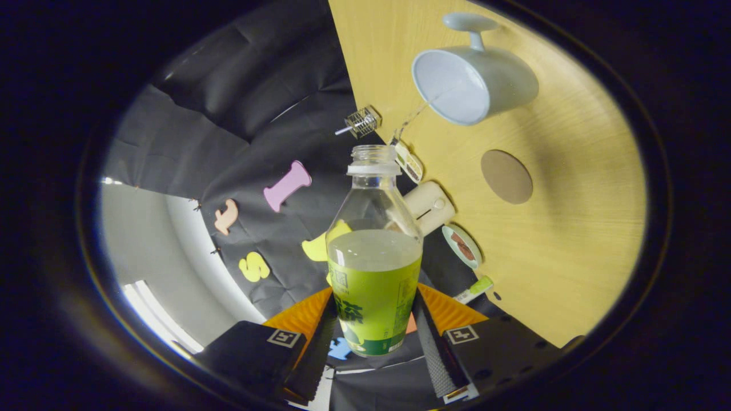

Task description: Take the bottle from table, then pour the juice into the cup, finally place the bottle on the coaster

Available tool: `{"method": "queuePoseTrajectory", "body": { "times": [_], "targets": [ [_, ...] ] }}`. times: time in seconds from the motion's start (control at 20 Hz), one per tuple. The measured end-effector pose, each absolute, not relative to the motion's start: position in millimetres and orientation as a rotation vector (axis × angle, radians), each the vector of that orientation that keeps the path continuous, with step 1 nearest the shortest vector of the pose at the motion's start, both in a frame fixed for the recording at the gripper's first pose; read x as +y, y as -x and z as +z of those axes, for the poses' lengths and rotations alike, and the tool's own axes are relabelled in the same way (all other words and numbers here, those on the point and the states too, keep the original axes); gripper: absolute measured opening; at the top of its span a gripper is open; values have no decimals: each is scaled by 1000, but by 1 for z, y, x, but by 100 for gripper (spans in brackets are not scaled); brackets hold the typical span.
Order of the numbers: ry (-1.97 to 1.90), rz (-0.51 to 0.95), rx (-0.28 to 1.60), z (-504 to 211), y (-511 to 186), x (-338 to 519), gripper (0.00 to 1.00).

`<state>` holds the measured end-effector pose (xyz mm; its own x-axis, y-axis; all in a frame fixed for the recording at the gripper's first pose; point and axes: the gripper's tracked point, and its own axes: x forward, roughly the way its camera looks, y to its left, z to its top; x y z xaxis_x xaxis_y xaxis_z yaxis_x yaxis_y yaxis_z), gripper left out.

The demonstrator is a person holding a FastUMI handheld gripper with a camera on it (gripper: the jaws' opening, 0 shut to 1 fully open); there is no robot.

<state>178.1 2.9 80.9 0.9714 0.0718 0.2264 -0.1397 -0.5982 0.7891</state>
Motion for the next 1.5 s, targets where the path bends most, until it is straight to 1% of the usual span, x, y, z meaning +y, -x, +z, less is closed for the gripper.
{"method": "queuePoseTrajectory", "body": {
  "times": [0.55, 0.9, 1.3, 1.5],
  "targets": [
    [-2187, 295, -42, 84, -180, 3, 77],
    [-2038, 255, -15, 67, -178, 4, 77],
    [-1711, 169, 41, 28, -171, 11, 77],
    [-1467, 121, 90, 5, -166, 20, 77]
  ]
}}
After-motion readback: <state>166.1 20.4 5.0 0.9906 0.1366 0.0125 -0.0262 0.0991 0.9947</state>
